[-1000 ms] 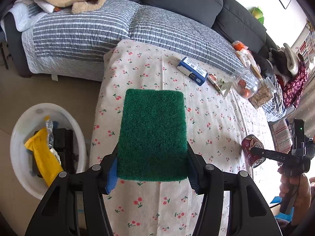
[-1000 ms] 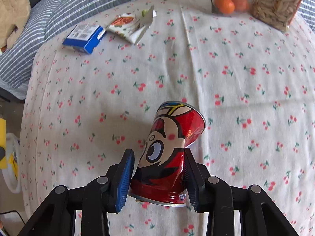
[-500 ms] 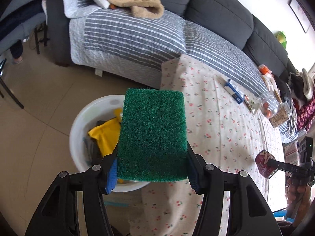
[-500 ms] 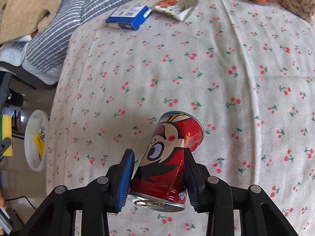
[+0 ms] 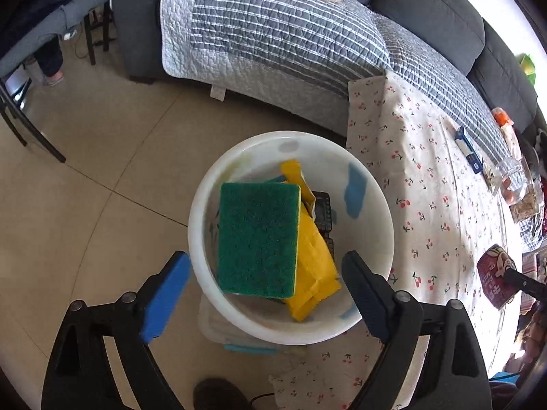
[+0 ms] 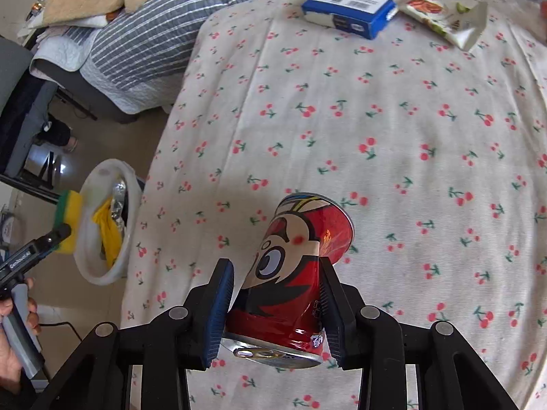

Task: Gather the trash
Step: 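Carry the cartoon red can over the bin and open the right gripper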

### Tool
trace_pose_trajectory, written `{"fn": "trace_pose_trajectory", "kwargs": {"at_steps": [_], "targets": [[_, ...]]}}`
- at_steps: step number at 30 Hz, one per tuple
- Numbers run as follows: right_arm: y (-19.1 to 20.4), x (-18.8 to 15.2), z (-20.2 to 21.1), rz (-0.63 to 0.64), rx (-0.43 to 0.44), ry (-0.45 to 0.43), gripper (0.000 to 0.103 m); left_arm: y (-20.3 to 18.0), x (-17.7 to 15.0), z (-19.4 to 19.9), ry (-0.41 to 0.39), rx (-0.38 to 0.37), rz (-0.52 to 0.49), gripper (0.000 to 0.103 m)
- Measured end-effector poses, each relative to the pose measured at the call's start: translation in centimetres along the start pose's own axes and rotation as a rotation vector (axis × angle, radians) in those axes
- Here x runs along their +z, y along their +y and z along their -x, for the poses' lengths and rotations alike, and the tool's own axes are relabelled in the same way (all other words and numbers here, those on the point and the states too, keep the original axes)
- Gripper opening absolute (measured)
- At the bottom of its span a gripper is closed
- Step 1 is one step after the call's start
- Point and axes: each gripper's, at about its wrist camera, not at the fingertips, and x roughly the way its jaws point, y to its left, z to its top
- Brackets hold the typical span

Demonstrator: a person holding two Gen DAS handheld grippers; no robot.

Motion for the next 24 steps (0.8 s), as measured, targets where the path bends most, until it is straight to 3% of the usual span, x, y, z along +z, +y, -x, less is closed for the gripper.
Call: {"fn": "trace_pose_trajectory", "kwargs": {"at_steps": [5,16,24], "targets": [[4.1,0.4,-1.9,0.06,0.033,0.01,0.043,1.0,-0.6,1.2,0.042,0.044,0.01,0.093],[16.0,2.0,-9.1,0.231,0.129,0.061,0.044,4.1,-1.5,2.4,0.041,0.101,0.009,0.097],[19.8,3.2,-12.6,0.277,0.135,0.063,0.044,5.0,-1.0,2.7,0.023,0.101,0.013,0.097]]}}
